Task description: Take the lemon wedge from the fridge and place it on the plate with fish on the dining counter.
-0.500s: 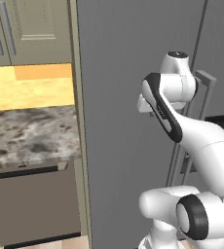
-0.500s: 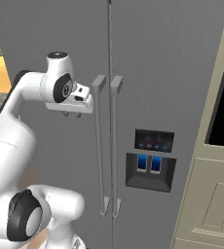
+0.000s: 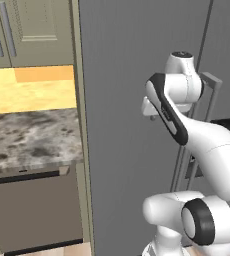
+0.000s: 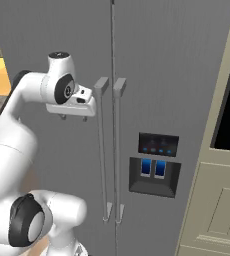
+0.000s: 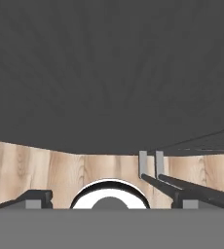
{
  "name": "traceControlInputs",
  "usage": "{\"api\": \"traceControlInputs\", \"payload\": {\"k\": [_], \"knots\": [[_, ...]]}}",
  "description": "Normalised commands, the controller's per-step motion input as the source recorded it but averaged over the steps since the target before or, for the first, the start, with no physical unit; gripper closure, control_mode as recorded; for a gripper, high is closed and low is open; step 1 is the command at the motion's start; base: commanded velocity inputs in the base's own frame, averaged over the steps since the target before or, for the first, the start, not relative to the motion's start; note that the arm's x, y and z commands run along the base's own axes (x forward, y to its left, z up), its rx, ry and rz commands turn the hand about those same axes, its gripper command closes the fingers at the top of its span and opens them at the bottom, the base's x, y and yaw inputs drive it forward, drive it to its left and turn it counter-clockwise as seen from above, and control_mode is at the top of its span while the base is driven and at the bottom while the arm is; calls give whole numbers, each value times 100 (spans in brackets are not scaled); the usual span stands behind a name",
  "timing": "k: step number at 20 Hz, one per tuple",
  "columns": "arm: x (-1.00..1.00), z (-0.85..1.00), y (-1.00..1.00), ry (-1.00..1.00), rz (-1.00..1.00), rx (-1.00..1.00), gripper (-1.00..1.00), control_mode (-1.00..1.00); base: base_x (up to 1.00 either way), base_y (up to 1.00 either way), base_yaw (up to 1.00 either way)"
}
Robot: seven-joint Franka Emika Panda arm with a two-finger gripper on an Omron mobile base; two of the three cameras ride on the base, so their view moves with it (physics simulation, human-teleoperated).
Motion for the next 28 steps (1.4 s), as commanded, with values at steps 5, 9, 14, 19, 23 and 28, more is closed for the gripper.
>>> {"api": "traceControlInputs", "payload": {"k": [5, 9, 14, 19, 23, 28], "knots": [[-60, -2, -24, 0, -10, 0, -100, -100, 0, 0, 0], [-2, 0, -3, 0, -2, 0, -100, -100, 0, 0, 0], [-25, 0, -14, -1, -1, 0, -100, -100, 0, 0, 0], [-13, 0, -4, 0, 0, 0, -100, -100, 0, 0, 0], [0, 0, 0, 0, 0, 0, -100, 100, -91, -5, 0], [0, 0, 0, 0, 0, 0, -100, 100, -100, -22, -7]]}}
